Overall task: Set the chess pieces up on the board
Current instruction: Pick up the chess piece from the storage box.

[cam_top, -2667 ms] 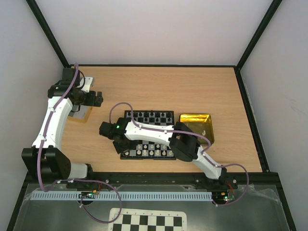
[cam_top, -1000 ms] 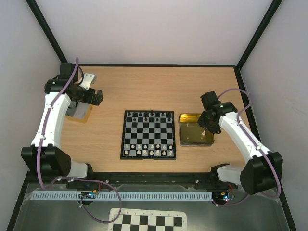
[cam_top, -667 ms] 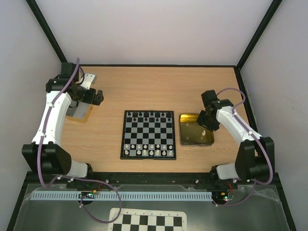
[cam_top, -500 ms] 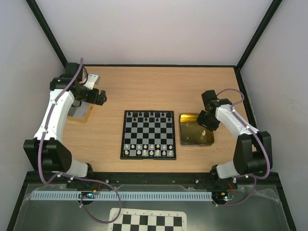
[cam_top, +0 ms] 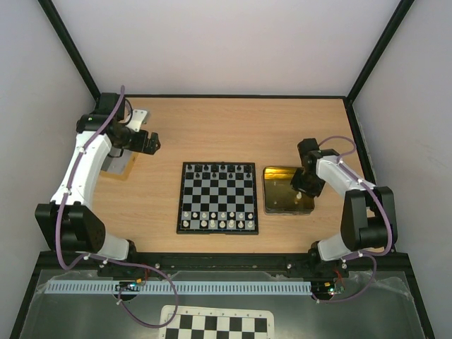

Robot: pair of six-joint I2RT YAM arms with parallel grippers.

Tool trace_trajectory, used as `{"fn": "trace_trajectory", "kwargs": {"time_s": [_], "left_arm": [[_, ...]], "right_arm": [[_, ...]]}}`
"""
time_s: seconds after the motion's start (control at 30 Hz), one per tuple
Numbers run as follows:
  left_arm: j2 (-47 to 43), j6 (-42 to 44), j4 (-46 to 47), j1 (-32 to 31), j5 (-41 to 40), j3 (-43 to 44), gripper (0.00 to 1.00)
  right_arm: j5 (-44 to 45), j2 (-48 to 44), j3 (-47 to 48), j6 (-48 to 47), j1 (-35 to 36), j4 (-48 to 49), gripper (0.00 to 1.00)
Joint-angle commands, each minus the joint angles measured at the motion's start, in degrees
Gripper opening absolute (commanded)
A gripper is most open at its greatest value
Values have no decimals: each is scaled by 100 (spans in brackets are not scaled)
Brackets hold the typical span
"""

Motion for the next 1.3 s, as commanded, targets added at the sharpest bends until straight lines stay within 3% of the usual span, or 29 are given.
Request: {"fn": "trace_trajectory", "kwargs": {"time_s": [0.0,0.5,0.83,1.27], "left_arm": [[-126,-77,-12,-34,2,-18,99],[-180,-101,39,-80,24,-199,99],[-190,-90,56,-107,42,-244,99],[-96,-90,98,-173,134,-143,99]], "right_arm": [[51,-41,-292,-133,-102,147,35],[-20,250,-367,-192,-147,413,31],[-56,311,-208,-140,-153,373,13],[-147,-88,8,-185,-150,-85,9]]}}
